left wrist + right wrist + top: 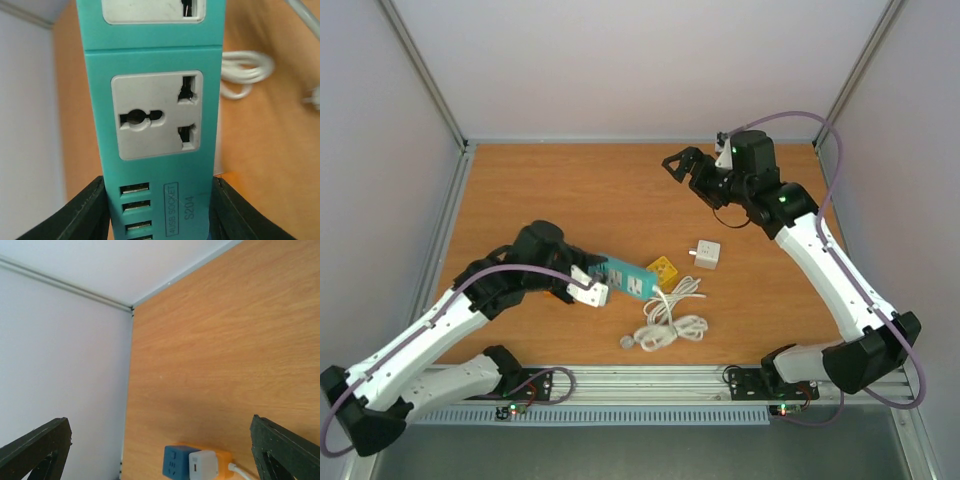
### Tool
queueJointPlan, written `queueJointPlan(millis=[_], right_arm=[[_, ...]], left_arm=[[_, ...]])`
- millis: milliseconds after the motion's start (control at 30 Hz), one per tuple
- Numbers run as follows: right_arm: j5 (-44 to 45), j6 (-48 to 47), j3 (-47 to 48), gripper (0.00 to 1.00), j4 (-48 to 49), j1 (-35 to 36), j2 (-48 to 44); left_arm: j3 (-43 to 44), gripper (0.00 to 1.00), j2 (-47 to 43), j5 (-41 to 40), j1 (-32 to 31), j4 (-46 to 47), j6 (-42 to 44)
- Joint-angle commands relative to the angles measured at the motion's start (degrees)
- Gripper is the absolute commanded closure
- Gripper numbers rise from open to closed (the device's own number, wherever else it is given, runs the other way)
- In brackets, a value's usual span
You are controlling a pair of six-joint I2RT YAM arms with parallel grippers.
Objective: Insert the plug
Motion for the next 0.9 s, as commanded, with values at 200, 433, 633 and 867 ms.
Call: queueJointPlan(millis=[200, 433, 633, 867], right_arm=[[11.6, 0.0, -0.1, 0.01, -3.2, -0.2, -1.7], [14.9, 0.3, -1.7, 0.01, -1.6, -0.3, -6.7], [14.0, -0.1, -2.2, 0.01, -2.7, -0.6, -8.5], [14.3, -0.4, -3.1, 0.02, -3.6, -0.8, -8.0]], left_arm=[[9.5, 0.99, 16.3, -4.1, -9.2, -6.5, -26.3], [22.5, 0.99, 26.1, -13.2, -6.7, -1.7, -39.8], [20.9, 0.99, 27.3, -2.7, -10.9, -7.1, -41.2], [13.6, 0.99, 25.4, 3.7, -17.6, -8.5, -42.3]])
